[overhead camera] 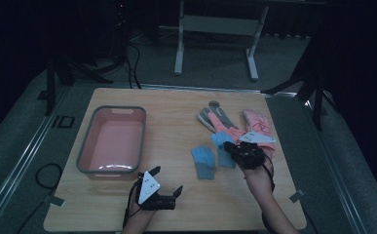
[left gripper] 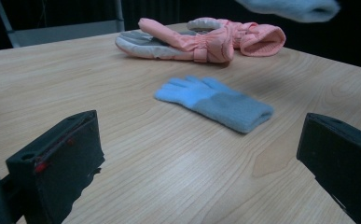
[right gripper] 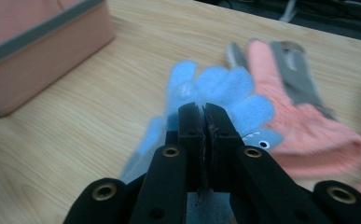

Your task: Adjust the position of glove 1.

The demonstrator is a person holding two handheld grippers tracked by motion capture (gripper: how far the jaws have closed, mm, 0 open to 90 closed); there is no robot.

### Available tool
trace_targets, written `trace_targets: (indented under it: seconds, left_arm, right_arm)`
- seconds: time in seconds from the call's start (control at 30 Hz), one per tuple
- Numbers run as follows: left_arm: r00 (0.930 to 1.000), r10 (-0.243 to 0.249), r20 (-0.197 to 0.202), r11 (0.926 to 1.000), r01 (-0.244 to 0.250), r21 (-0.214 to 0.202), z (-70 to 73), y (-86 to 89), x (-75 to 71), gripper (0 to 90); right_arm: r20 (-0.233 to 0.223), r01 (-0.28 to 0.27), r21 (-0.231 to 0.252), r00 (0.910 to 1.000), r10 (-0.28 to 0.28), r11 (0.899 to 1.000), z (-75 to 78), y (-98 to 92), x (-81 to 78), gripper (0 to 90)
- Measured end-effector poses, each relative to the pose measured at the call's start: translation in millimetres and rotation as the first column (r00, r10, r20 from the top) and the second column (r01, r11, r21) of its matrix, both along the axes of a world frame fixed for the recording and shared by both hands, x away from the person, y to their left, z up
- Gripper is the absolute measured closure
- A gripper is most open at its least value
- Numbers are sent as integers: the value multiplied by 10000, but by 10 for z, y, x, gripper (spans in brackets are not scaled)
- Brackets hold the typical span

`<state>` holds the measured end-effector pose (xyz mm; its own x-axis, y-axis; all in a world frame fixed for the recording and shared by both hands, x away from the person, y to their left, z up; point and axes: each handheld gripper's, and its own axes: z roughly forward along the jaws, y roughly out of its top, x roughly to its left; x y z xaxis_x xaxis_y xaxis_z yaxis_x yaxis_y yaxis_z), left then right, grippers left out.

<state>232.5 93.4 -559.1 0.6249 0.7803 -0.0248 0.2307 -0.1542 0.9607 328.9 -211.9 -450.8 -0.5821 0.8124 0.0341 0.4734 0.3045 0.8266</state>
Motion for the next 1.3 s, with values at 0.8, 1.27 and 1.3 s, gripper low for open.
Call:
trace_targets:
  seconds: [0.8,1.27,1.3]
  left_arm:
    - [10000,-20,-54,10000,20,-47,0,3,5,2]
    - [9999,-65,-88,10000,65,-29,1,4,10,2]
    - [9999,-67,-88,10000,67,-25,1,3,10,2]
  right_arm:
    - [-1275,-328,-426,9915,271,9986,-590,527,147,863]
    - [-1833,-437,-394,9824,358,9983,-811,548,188,858]
    - [-1860,-386,-440,9821,298,9983,-819,547,194,858]
